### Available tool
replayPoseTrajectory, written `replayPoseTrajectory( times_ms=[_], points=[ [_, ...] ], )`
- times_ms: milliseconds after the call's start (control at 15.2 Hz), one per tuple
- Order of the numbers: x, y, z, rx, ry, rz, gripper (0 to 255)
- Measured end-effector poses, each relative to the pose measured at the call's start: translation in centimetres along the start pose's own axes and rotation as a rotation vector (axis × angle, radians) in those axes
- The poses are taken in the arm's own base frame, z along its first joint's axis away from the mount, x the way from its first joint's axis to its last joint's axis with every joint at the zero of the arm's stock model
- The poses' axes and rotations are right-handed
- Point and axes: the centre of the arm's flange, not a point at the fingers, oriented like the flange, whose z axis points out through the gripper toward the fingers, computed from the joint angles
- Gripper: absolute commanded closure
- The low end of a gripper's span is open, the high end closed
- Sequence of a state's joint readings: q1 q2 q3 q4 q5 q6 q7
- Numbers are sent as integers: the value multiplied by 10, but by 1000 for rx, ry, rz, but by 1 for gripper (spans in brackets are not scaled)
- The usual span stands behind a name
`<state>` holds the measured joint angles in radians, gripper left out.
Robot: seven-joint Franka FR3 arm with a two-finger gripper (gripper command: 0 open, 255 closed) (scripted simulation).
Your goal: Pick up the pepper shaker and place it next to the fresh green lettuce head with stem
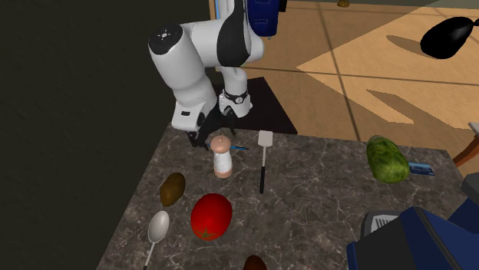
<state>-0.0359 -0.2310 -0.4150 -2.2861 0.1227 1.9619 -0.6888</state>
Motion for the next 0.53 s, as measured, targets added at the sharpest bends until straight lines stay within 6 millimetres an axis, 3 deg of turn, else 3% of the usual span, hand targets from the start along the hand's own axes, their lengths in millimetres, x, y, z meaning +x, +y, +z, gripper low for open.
replayPoseTrajectory(
  times_ms=[528],
  points=[
    [3,4,40,1,-1,-3,0]
  ],
)
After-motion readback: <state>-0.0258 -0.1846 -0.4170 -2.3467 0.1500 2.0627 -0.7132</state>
